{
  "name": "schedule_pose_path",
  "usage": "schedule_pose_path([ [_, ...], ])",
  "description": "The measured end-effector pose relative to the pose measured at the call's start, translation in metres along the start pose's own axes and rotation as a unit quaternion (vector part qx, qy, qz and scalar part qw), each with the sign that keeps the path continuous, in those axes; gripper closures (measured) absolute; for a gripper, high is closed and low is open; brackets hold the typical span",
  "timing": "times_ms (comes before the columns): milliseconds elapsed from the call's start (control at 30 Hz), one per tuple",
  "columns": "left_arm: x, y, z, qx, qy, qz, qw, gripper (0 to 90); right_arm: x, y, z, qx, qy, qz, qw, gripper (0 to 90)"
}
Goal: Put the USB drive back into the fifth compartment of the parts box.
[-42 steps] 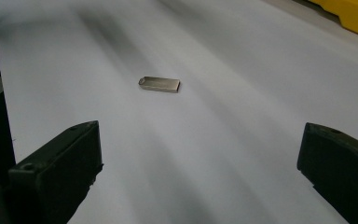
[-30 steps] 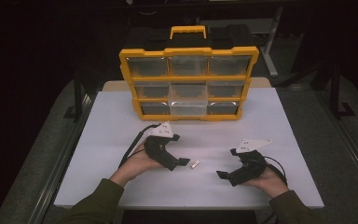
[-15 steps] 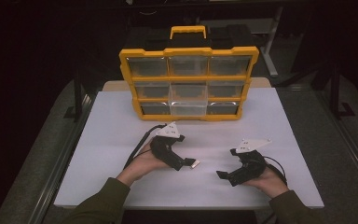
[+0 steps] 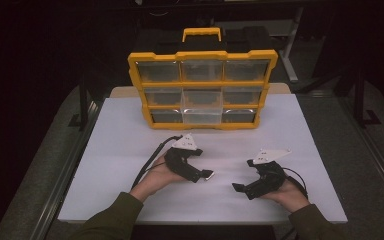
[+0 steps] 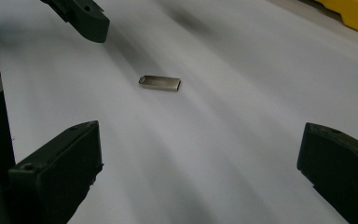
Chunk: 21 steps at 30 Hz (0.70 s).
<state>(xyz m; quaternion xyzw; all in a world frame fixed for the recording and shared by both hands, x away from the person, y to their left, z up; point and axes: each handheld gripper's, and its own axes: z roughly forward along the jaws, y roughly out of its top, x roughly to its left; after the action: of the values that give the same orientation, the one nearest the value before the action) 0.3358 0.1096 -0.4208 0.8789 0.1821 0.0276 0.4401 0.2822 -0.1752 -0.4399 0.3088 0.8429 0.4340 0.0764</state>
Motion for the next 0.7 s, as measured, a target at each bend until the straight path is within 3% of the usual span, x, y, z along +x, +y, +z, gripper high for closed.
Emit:
schedule_pose_path([
  [333, 0.0, -0.003, 0.004, 0.002, 0.003, -0.004, 1.0, 23.9, 0.0, 0.0, 0.0, 0.0, 0.001, 0.002, 1.0, 0.0],
  [700, -0.004, -0.01, 0.014, 0.021, 0.014, -0.001, 0.9997, 39.1, 0.0, 0.0, 0.0, 0.0, 0.001, 0.001, 1.0, 0.0],
])
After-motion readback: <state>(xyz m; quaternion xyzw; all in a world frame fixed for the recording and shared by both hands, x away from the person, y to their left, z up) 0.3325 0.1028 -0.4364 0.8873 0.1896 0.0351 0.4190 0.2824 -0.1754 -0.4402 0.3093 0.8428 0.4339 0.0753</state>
